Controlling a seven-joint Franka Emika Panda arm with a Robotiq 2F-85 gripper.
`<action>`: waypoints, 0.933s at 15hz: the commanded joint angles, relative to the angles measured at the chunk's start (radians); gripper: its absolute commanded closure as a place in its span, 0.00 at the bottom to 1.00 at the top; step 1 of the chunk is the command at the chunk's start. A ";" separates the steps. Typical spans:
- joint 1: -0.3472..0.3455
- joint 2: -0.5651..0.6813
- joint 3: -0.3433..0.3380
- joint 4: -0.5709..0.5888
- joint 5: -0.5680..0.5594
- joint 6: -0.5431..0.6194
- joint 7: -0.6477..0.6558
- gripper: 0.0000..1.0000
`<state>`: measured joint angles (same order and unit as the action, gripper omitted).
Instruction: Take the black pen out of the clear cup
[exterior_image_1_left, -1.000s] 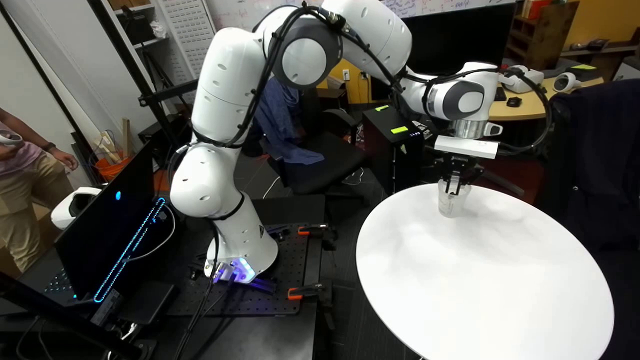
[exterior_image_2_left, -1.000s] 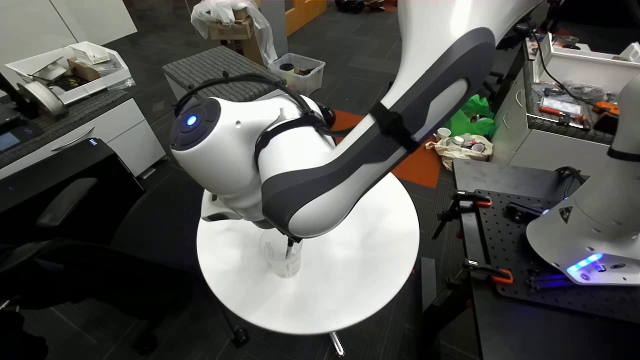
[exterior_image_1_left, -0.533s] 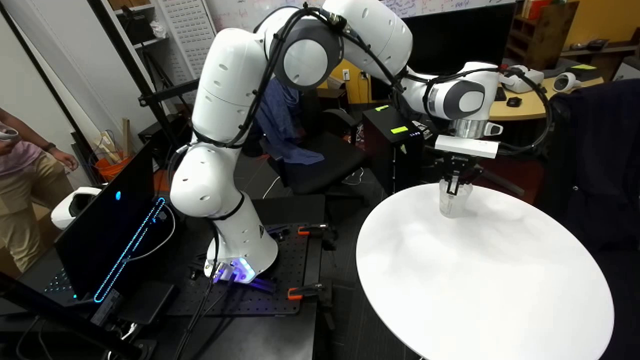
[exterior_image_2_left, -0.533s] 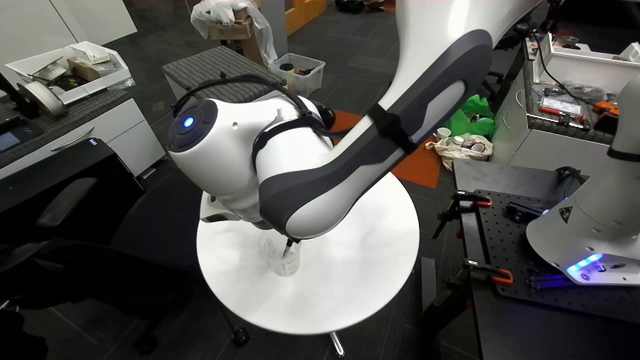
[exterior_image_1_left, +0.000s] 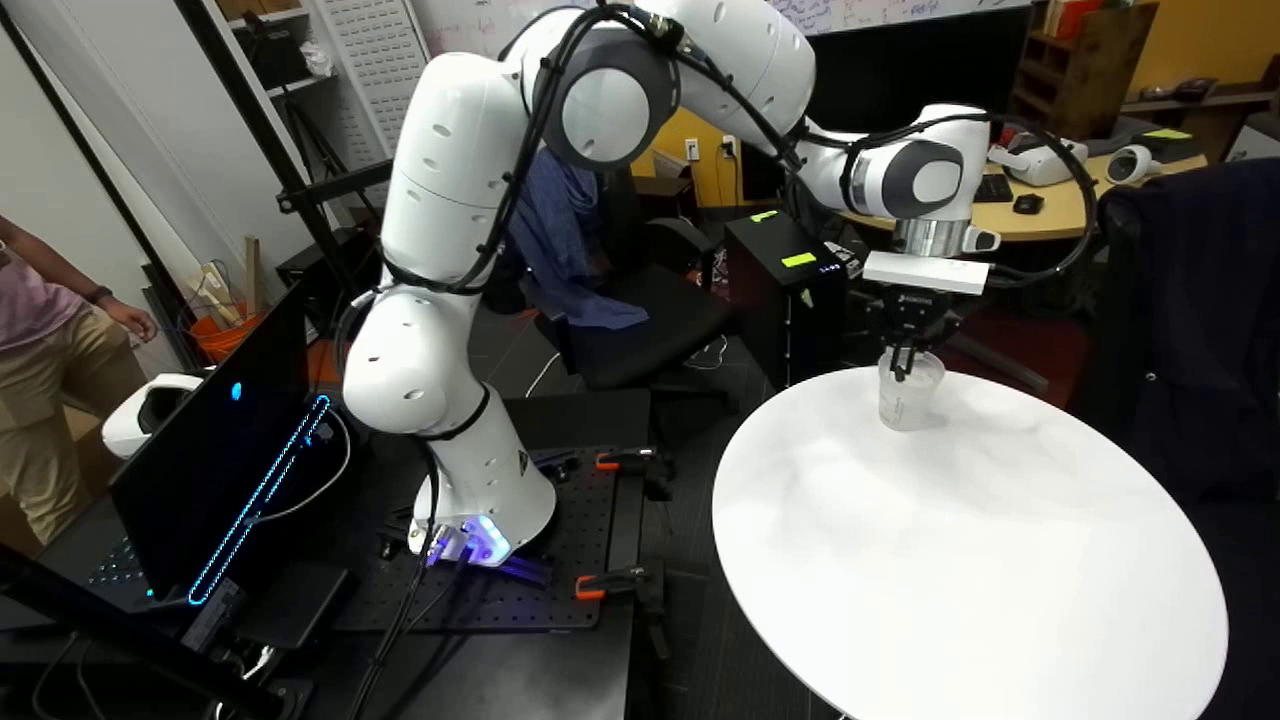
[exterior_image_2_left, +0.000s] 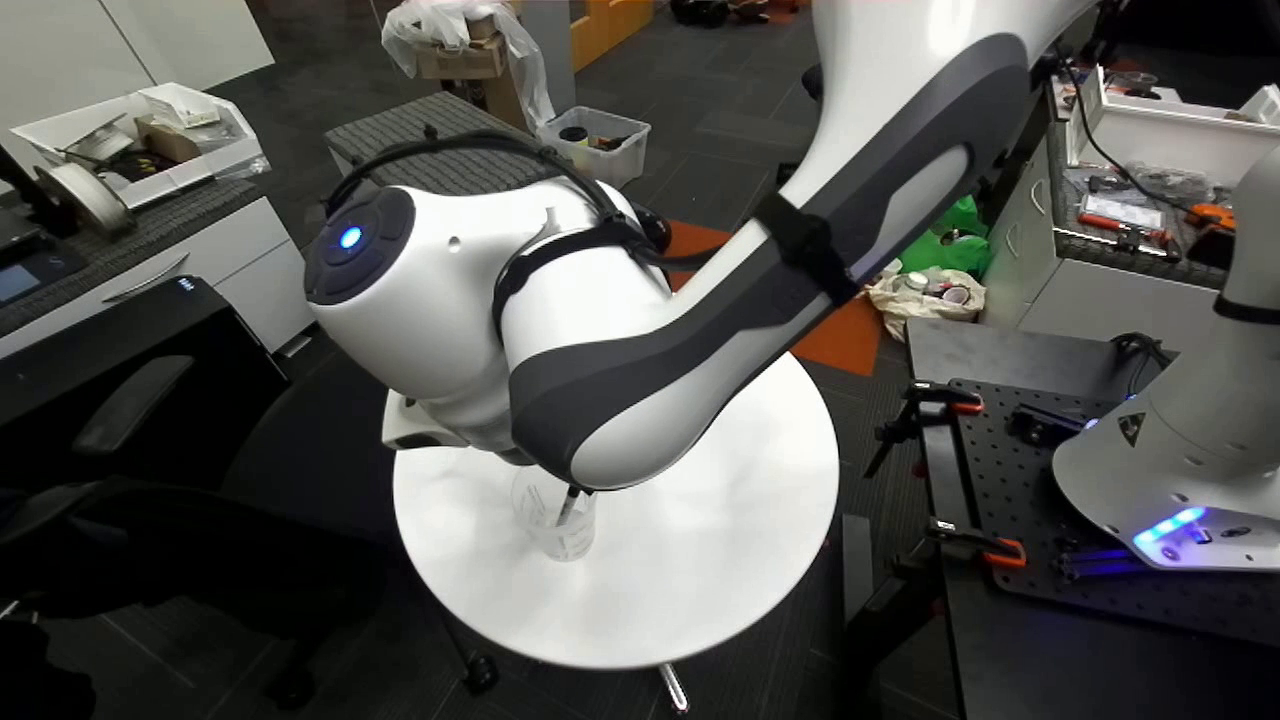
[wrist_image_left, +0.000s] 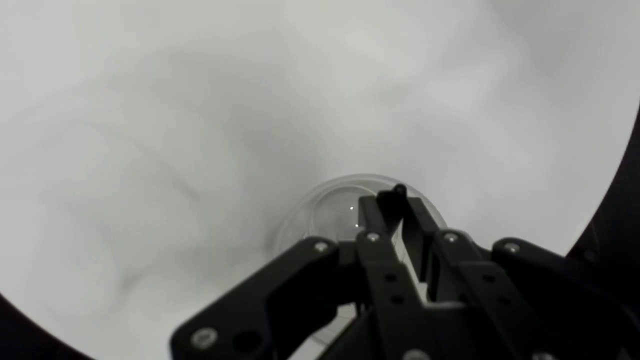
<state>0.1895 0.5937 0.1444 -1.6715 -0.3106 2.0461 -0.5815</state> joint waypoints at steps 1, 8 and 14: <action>0.018 -0.083 0.002 -0.034 -0.022 -0.076 0.071 0.96; 0.030 -0.256 0.010 -0.133 -0.023 -0.170 0.184 0.96; 0.007 -0.436 -0.002 -0.282 -0.031 -0.117 0.305 0.96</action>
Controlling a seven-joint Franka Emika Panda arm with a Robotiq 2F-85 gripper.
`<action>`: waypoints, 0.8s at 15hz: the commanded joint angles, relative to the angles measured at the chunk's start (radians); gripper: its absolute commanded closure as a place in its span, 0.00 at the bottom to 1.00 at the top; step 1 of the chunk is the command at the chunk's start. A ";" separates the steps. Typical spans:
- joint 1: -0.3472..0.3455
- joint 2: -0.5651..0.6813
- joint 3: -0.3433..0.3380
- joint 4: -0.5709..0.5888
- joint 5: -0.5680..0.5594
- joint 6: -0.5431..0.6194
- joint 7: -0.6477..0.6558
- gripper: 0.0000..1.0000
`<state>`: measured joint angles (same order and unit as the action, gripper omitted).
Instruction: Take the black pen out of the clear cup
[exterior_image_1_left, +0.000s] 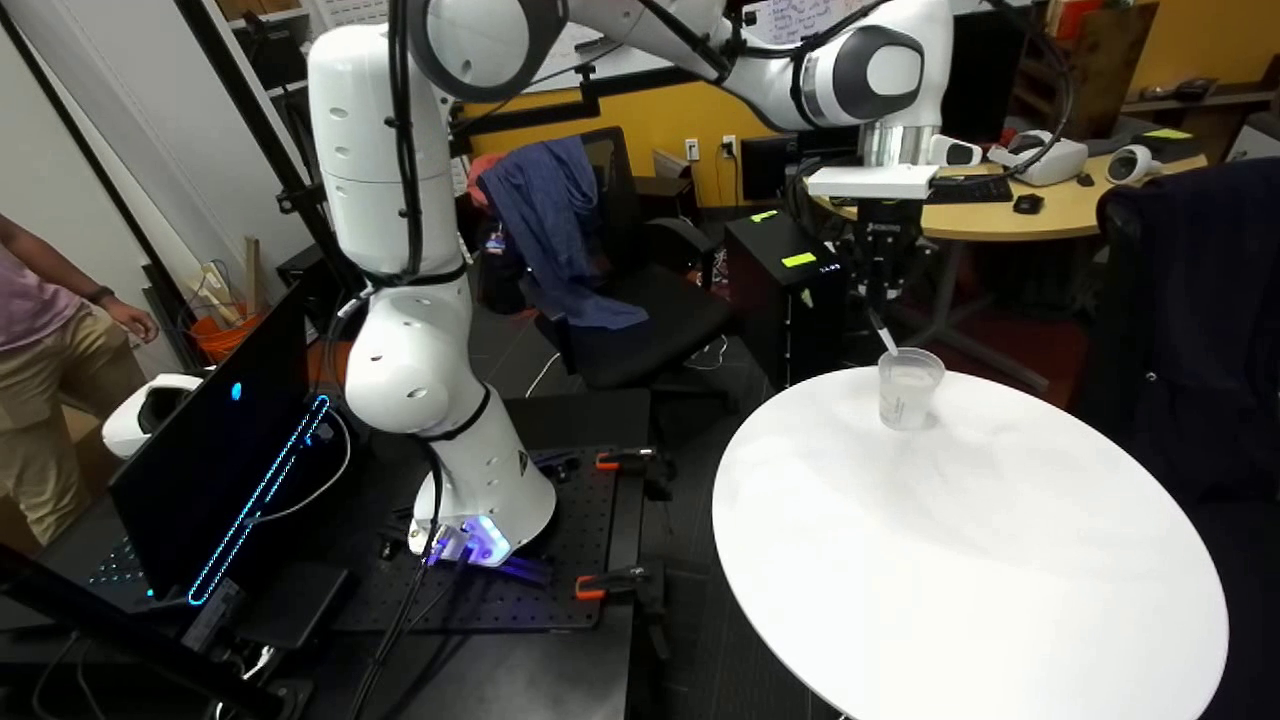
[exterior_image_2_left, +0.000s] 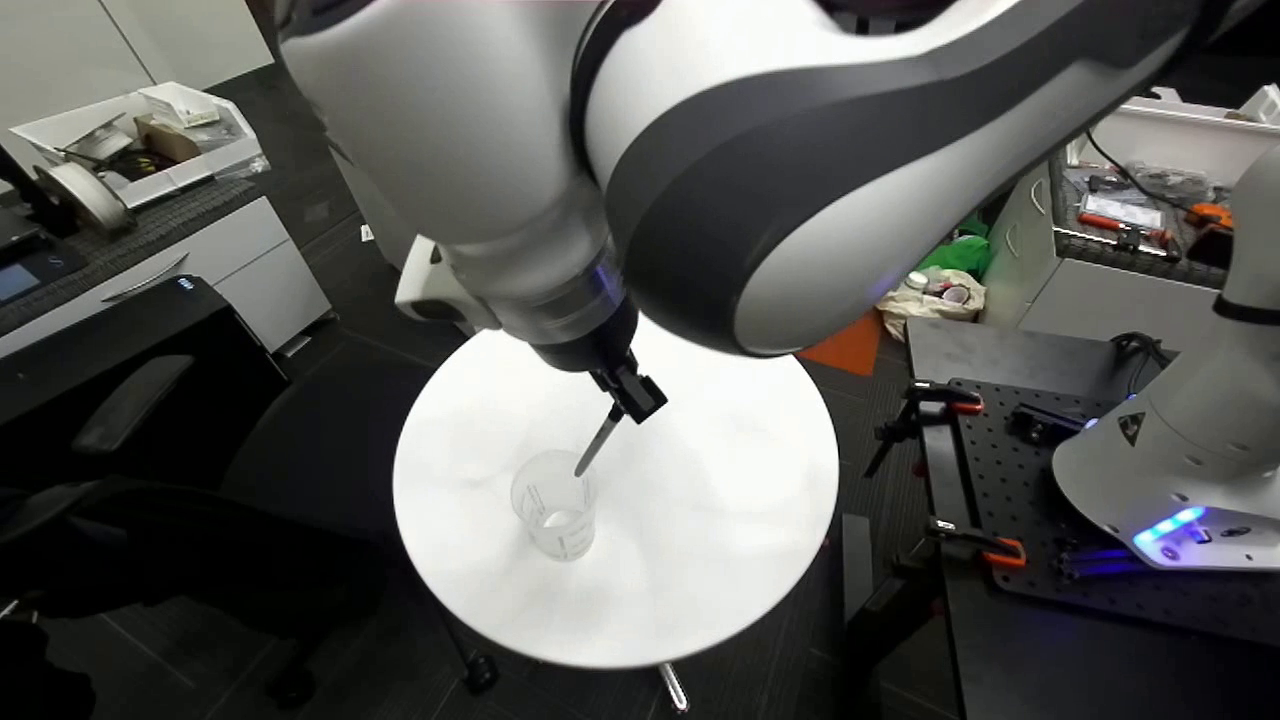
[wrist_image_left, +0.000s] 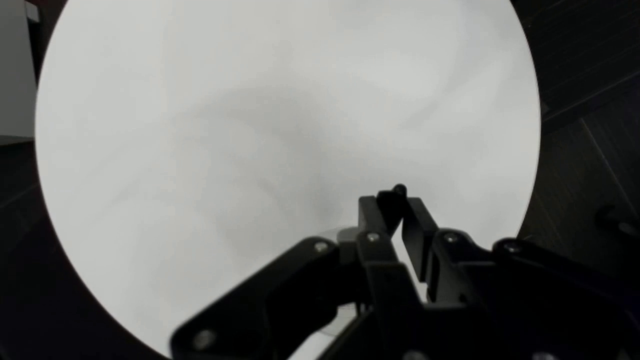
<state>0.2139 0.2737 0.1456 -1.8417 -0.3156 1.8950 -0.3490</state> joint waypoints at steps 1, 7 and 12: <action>-0.024 -0.140 -0.008 -0.135 -0.031 0.044 0.095 0.96; -0.100 -0.269 -0.055 -0.279 -0.003 0.144 0.164 0.96; -0.168 -0.300 -0.115 -0.379 -0.004 0.292 0.215 0.96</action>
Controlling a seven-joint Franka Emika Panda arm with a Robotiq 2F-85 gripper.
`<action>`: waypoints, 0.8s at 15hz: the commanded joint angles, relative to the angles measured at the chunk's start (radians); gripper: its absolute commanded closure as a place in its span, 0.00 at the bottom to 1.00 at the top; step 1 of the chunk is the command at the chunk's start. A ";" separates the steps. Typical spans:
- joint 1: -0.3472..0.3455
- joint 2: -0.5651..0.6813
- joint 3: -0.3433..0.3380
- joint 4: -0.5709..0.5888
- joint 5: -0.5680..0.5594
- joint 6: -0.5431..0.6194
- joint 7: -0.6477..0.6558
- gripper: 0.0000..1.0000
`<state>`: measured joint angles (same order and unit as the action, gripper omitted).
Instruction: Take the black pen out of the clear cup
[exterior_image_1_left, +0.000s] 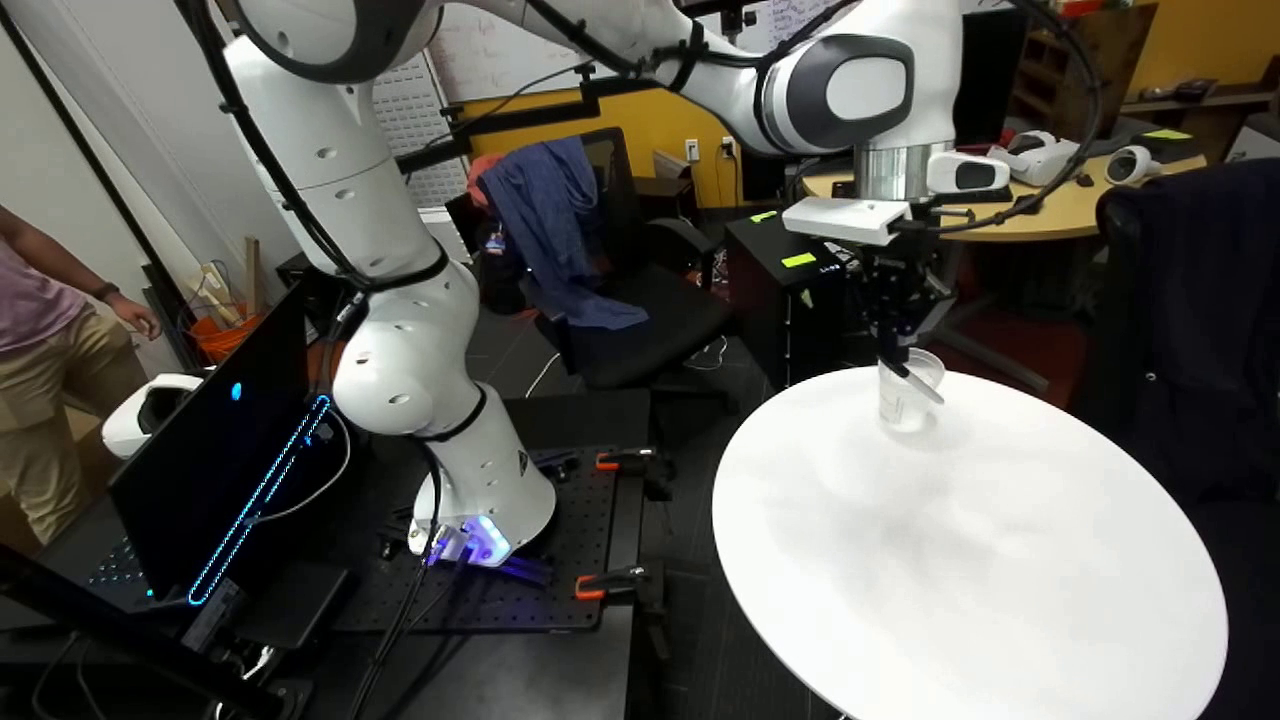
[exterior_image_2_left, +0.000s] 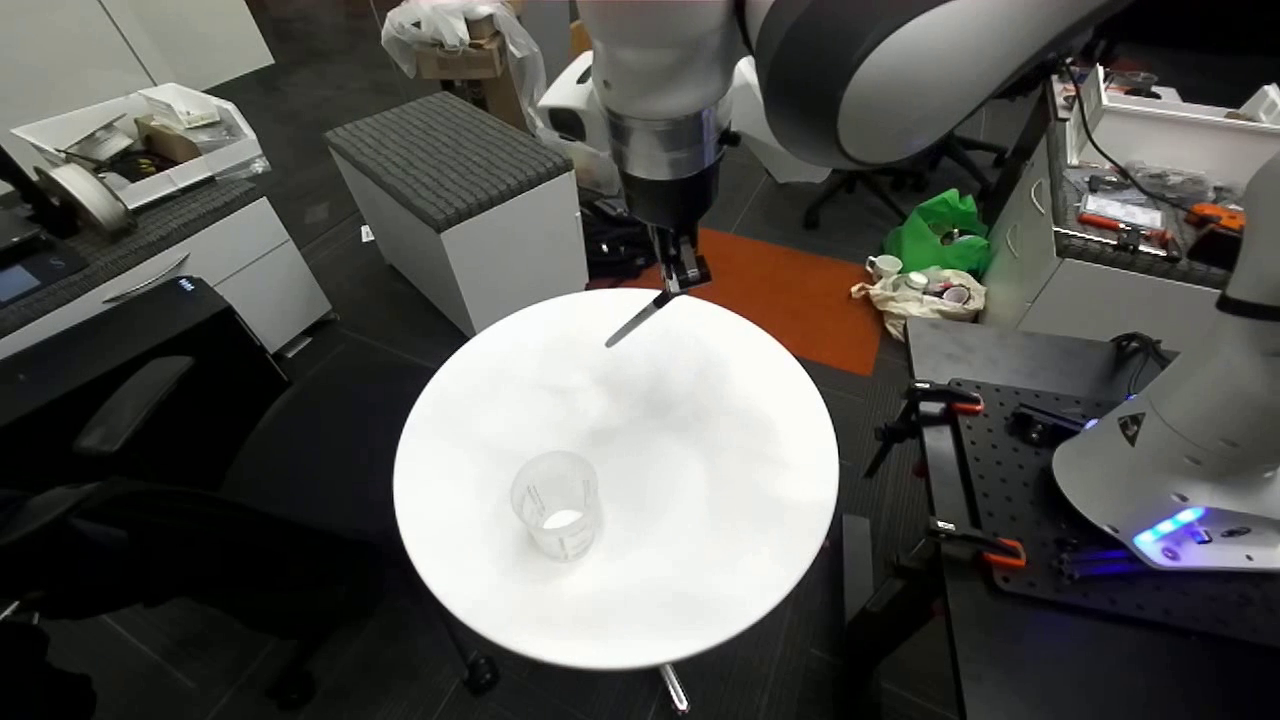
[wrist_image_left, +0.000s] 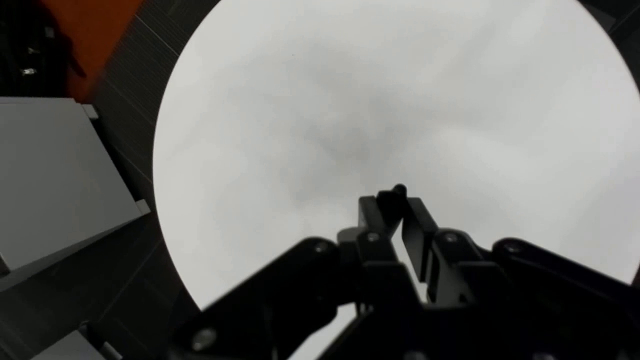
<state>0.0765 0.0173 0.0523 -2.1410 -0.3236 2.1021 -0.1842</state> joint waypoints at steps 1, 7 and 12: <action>-0.043 -0.040 -0.033 -0.095 0.005 0.114 0.063 0.96; -0.097 -0.033 -0.085 -0.185 0.019 0.242 0.119 0.96; -0.133 -0.024 -0.121 -0.244 0.017 0.307 0.194 0.96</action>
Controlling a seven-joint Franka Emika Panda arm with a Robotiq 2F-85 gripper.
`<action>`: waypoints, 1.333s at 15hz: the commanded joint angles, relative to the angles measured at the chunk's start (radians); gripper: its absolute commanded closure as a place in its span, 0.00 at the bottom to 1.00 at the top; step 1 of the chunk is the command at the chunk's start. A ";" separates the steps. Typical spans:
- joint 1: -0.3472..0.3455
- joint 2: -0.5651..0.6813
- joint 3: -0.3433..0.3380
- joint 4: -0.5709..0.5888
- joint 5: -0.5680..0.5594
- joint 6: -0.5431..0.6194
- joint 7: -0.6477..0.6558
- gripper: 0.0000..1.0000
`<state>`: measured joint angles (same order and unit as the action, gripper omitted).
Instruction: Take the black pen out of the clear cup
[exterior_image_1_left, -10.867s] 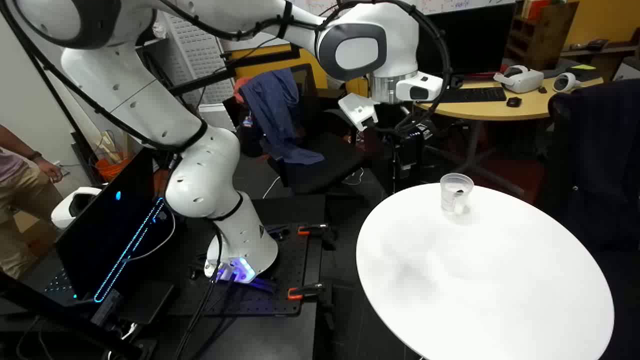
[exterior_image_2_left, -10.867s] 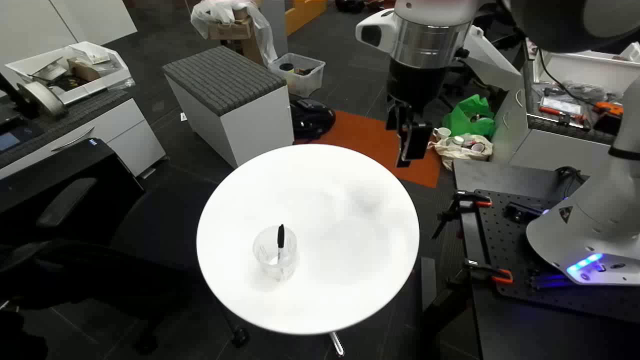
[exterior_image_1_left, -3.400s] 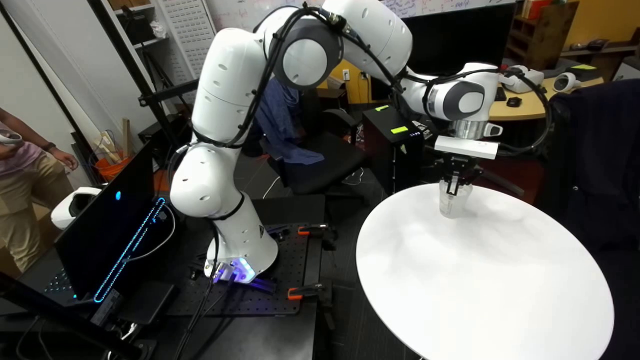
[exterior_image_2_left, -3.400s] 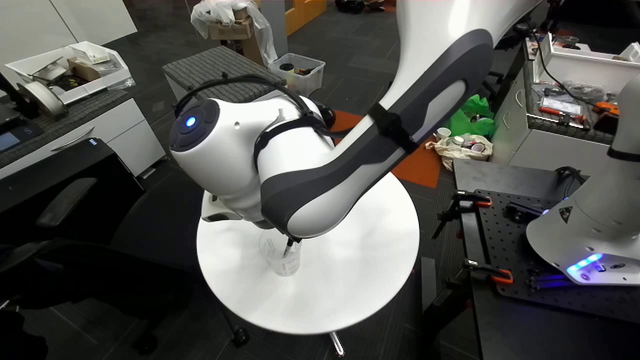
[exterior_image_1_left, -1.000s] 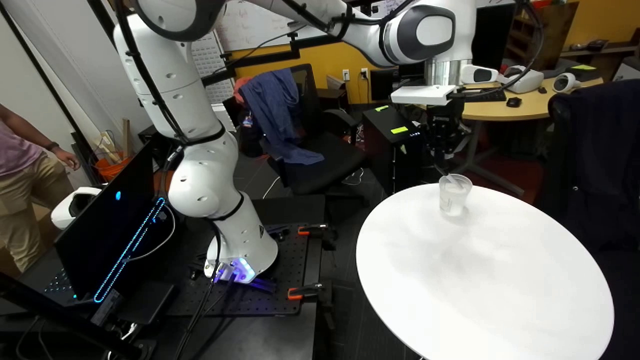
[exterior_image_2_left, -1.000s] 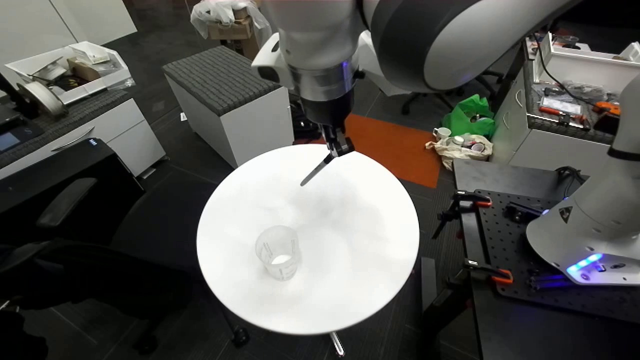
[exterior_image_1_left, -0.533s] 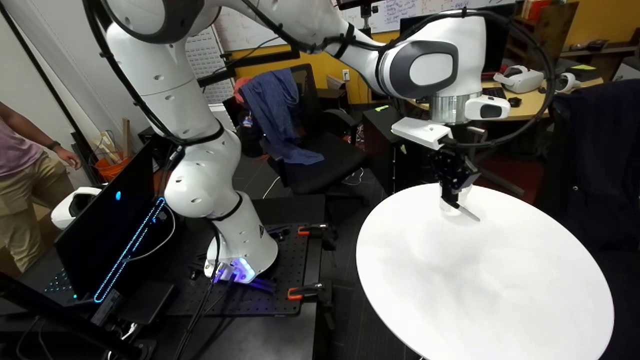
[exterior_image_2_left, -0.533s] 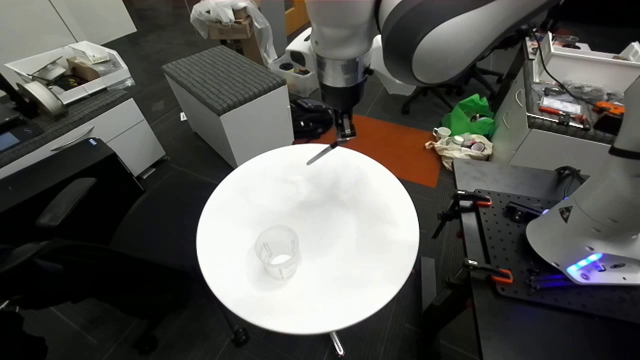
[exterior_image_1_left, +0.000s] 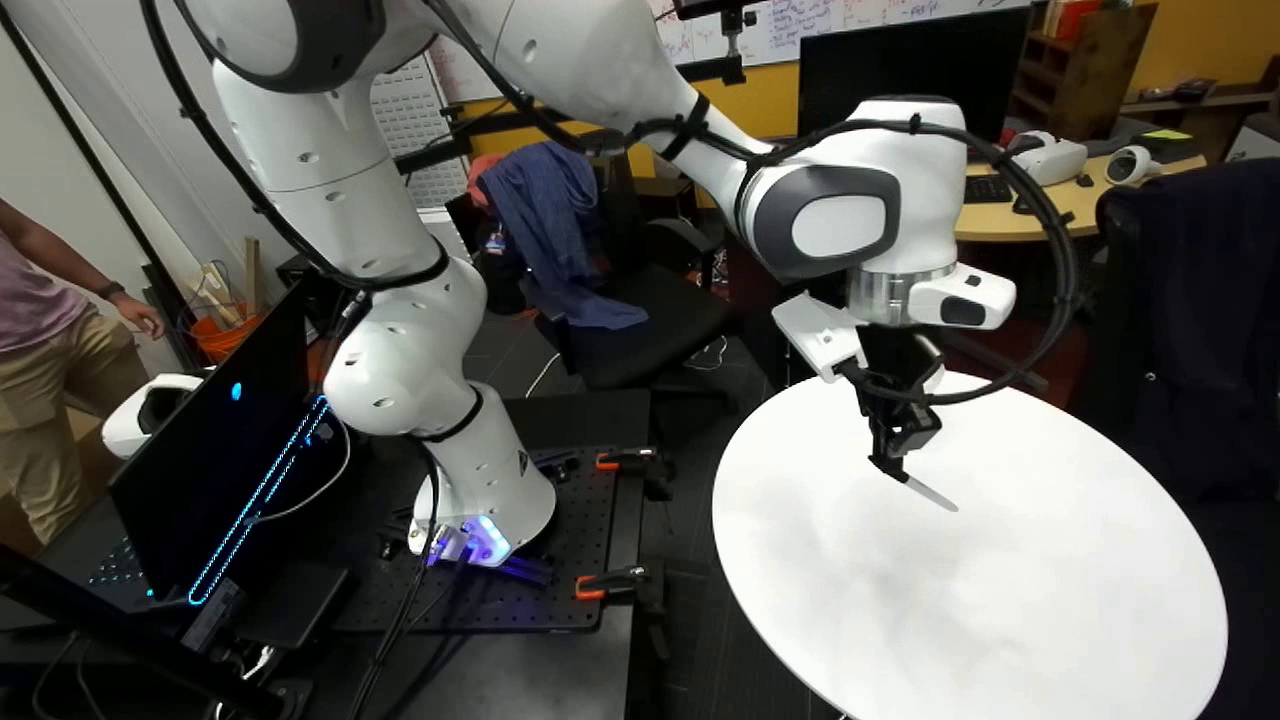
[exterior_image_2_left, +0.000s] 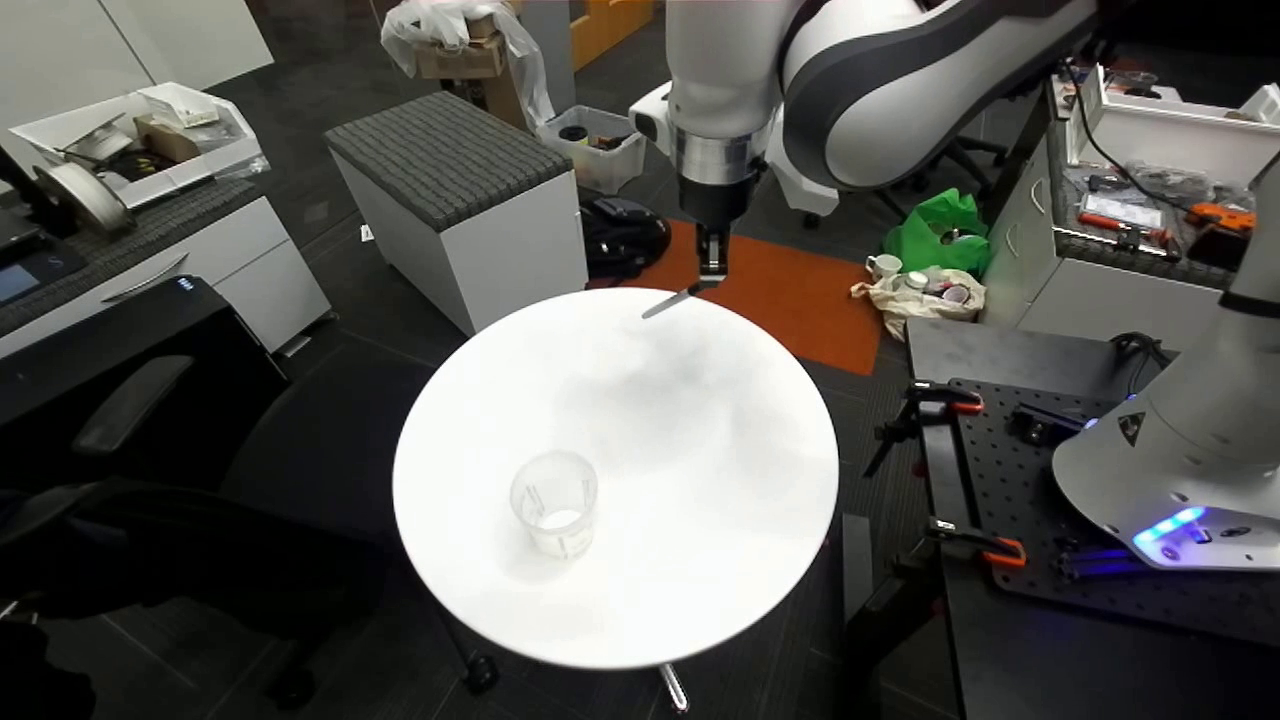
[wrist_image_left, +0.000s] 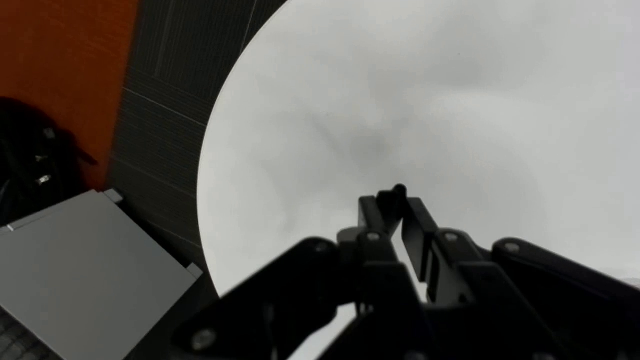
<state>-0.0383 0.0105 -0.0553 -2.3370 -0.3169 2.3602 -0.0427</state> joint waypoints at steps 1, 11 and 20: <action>-0.026 -0.014 -0.020 -0.058 0.010 0.060 0.068 0.96; -0.040 0.095 -0.056 -0.056 -0.054 0.223 0.319 0.96; 0.068 0.245 -0.154 0.025 -0.336 0.306 0.786 0.96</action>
<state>-0.0298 0.2057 -0.1560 -2.3576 -0.5606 2.6592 0.5993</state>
